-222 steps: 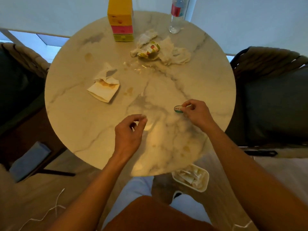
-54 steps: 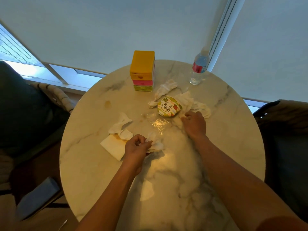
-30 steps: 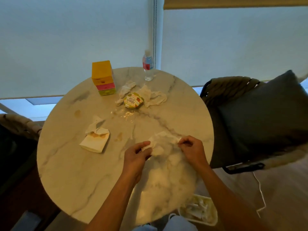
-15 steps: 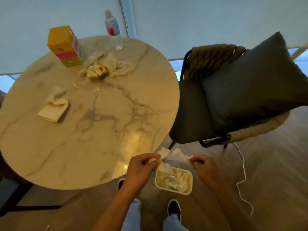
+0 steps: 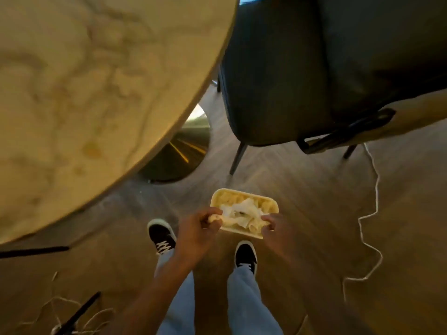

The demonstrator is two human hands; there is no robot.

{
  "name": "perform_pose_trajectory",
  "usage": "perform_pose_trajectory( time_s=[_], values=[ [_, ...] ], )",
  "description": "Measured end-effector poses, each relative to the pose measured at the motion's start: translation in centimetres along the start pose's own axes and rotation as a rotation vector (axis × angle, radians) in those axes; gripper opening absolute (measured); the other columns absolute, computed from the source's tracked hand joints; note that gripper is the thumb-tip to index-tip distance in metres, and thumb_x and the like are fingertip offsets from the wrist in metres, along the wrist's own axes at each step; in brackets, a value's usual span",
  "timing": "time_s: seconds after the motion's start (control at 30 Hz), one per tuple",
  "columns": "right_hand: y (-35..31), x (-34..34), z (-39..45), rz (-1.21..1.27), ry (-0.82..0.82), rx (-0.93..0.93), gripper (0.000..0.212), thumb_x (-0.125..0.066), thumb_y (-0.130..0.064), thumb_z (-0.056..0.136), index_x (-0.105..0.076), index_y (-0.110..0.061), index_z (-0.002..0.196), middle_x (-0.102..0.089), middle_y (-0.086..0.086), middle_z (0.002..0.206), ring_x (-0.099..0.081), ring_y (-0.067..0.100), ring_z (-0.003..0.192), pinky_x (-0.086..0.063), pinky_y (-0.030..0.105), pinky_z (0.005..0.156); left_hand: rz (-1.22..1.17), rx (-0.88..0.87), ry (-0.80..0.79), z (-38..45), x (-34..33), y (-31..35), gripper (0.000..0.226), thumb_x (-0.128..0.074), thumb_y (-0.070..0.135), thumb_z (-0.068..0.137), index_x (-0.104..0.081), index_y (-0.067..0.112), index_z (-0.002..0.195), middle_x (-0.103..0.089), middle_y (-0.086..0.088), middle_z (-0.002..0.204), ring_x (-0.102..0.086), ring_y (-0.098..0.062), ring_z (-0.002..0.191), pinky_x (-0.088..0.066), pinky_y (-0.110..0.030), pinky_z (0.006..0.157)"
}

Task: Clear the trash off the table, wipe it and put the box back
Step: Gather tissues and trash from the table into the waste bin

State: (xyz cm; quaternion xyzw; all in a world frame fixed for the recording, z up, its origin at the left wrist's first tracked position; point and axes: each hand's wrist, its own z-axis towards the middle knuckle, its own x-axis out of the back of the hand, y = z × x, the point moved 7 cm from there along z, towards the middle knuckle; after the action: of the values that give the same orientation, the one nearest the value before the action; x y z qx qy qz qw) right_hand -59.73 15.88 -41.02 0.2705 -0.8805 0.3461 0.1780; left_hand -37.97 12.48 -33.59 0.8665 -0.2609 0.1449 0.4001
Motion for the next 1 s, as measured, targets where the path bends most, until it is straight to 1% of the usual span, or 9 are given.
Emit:
perform_pose_trajectory(
  time_s=[0.13, 0.23, 0.4, 0.5, 0.57, 0.63, 0.7, 0.9, 1.0],
  values=[
    [2.5, -3.8, 4.5, -0.096, -0.03, -0.034, 0.043, -0.053, -0.015, 0.092, -0.051, -0.011, 0.135, -0.039, 0.001, 0.143, -0.046, 0.019, 0.125, -0.034, 0.024, 0.098, 0.064, 0.053, 0.056, 5.2, -3.7, -5.8, 0.015, -0.066, 0.023, 0.086, -0.056, 0.031, 0.093, -0.066, 0.002, 0.095, -0.062, -0.006, 0.083, -0.048, -0.02, 0.068],
    [3.9, -6.9, 7.4, -0.184, -0.063, 0.006, 0.048, -0.05, -0.016, 0.092, -0.043, -0.005, 0.138, -0.029, 0.008, 0.148, -0.044, 0.023, 0.125, -0.038, 0.028, 0.094, 0.223, 0.006, 0.129, 8.4, -5.9, -8.6, 0.016, -0.067, 0.025, 0.085, -0.053, 0.031, 0.086, -0.062, 0.008, 0.082, -0.06, -0.008, 0.076, -0.054, -0.032, 0.072],
    [4.8, -10.8, 9.7, -0.323, -0.217, 0.074, 0.049, -0.048, -0.015, 0.09, -0.042, -0.008, 0.139, -0.016, 0.007, 0.158, -0.034, 0.025, 0.137, -0.038, 0.033, 0.1, 0.425, -0.097, 0.129, 11.5, -9.5, -10.9, 0.013, -0.061, 0.02, 0.086, -0.056, 0.032, 0.086, -0.06, 0.011, 0.08, -0.056, -0.004, 0.07, -0.052, -0.027, 0.067],
    [4.8, -10.8, 9.4, -0.32, -0.234, 0.122, 0.049, -0.05, -0.012, 0.091, -0.045, -0.01, 0.14, -0.022, 0.007, 0.158, -0.024, 0.018, 0.144, -0.032, 0.028, 0.105, 0.718, -0.113, 0.039, 12.7, -11.2, -12.0, 0.01, -0.054, 0.027, 0.087, -0.061, 0.03, 0.094, -0.062, 0.008, 0.093, -0.058, -0.013, 0.079, -0.053, -0.037, 0.07],
    [4.9, -10.0, 8.8, -0.293, -0.206, 0.126, 0.047, -0.049, -0.011, 0.092, -0.048, -0.012, 0.139, -0.025, 0.005, 0.157, -0.023, 0.018, 0.144, -0.029, 0.027, 0.107, 0.864, -0.067, -0.147, 12.9, -12.4, -12.5, 0.023, -0.051, 0.029, 0.09, -0.063, 0.025, 0.108, -0.062, 0.0, 0.11, -0.058, -0.022, 0.098, -0.051, -0.041, 0.082],
    [5.0, -8.9, 8.0, -0.251, -0.149, 0.106, 0.045, -0.049, -0.012, 0.092, -0.051, -0.016, 0.137, -0.024, 0.003, 0.157, -0.027, 0.02, 0.142, -0.029, 0.033, 0.109, 0.825, 0.011, -0.329, 12.4, -13.1, -12.5, 0.032, -0.051, 0.029, 0.093, -0.059, 0.018, 0.122, -0.057, -0.005, 0.126, -0.053, -0.025, 0.116, -0.044, -0.038, 0.094],
    [4.8, -7.7, 7.1, -0.219, -0.118, 0.099, 0.042, -0.05, -0.013, 0.092, -0.054, -0.018, 0.134, -0.027, 0.002, 0.156, -0.036, 0.022, 0.137, -0.035, 0.038, 0.108, 0.75, 0.053, -0.382, 11.6, -12.9, -12.0, 0.036, -0.052, 0.031, 0.093, -0.056, 0.019, 0.127, -0.055, -0.005, 0.132, -0.051, -0.024, 0.121, -0.041, -0.037, 0.097],
    [0.4, -4.0, 2.9, -0.14, -0.079, 0.116, 0.038, -0.054, -0.014, 0.091, -0.058, -0.016, 0.129, -0.043, 0.005, 0.146, -0.049, 0.021, 0.126, -0.04, 0.04, 0.106, 0.558, 0.076, -0.285, 7.3, -8.2, -9.0, 0.037, -0.057, 0.031, 0.09, -0.057, 0.024, 0.126, -0.058, -0.001, 0.128, -0.056, -0.016, 0.113, -0.041, -0.024, 0.089],
    [-3.7, -1.7, -0.6, -0.11, -0.091, 0.146, 0.036, -0.053, -0.014, 0.092, -0.059, -0.016, 0.128, -0.051, 0.003, 0.136, -0.053, 0.018, 0.119, -0.043, 0.03, 0.099, 0.467, 0.038, -0.185, 3.7, -5.1, -6.1, 0.03, -0.058, 0.03, 0.089, -0.061, 0.028, 0.119, -0.064, 0.001, 0.116, -0.058, -0.013, 0.104, -0.048, -0.03, 0.093]
  ],
)
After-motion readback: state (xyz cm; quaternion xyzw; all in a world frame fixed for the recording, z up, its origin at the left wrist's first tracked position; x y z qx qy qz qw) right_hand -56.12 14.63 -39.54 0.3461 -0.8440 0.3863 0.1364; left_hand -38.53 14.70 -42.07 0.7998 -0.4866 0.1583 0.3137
